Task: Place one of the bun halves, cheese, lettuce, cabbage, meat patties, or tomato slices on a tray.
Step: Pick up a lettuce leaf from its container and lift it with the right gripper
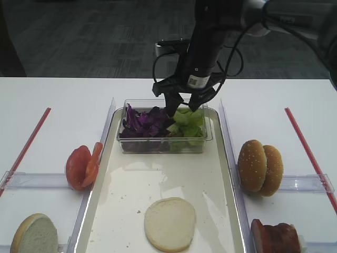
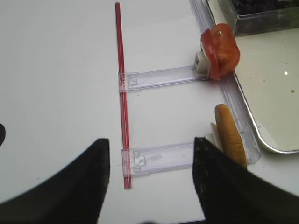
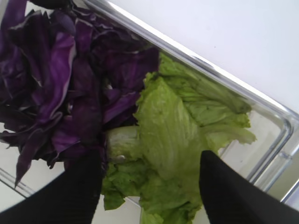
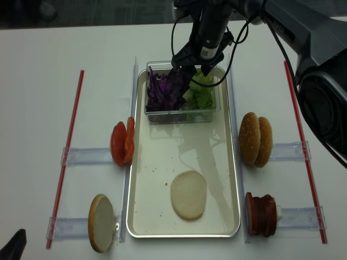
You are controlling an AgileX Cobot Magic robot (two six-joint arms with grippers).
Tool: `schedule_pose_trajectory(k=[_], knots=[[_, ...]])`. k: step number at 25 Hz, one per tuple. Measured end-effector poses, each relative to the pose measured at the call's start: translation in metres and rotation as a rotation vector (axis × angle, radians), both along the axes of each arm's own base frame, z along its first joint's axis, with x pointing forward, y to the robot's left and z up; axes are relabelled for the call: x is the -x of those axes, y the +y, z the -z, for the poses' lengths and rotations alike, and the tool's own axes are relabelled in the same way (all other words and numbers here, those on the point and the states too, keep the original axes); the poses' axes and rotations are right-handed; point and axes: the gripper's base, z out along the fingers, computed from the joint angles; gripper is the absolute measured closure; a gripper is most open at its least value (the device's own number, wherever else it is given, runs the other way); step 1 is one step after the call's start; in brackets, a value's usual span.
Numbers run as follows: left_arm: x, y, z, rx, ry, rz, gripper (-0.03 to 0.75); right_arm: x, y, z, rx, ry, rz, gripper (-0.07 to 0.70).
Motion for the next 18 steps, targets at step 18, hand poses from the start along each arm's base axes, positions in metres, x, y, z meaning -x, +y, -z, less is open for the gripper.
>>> schedule_pose_trajectory(k=[18], knots=[[0.0,0.0,0.0,0.0,0.0,0.0,0.349,-0.012,0.005,0.025,0.012,-0.002,-0.017,0.152]])
